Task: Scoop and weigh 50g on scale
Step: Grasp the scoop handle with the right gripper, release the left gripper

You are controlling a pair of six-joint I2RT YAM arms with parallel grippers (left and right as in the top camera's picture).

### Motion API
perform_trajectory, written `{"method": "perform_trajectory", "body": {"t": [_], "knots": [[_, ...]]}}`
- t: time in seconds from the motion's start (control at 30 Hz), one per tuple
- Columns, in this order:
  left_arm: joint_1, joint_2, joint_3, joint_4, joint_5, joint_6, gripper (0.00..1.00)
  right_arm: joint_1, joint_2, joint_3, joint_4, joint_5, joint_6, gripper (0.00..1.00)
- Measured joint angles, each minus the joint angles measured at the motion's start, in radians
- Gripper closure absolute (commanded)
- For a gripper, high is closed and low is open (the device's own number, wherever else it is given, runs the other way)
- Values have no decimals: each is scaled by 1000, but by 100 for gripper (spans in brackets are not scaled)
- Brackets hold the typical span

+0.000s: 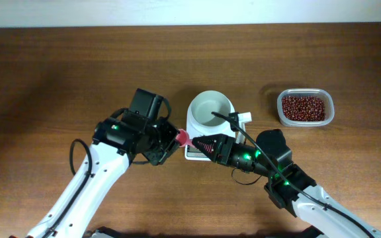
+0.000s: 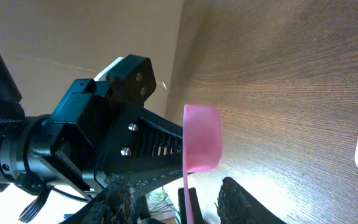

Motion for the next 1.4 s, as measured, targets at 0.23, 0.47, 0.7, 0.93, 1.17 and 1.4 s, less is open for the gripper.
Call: {"method": "perform_trajectory", "body": {"t": [0.23,0.47,0.7,0.93,1.17,1.4], "knots": [[-5,0,0,10,0,-24,100,0,0,0,0,0,0,60],[-9,0,0,10,0,-42,100,0,0,0,0,0,2,71],[-9,0,0,10,0,-42,100,0,0,0,-1,0,0,78],[-9,0,0,10,3,-44,100,0,0,0,-2,0,0,82],[-8,-2,0,10,4,-45,100,0,0,0,-4,1,0,86],[-8,-2,0,10,4,-45,97,0,0,0,-5,3,1,89]]}}
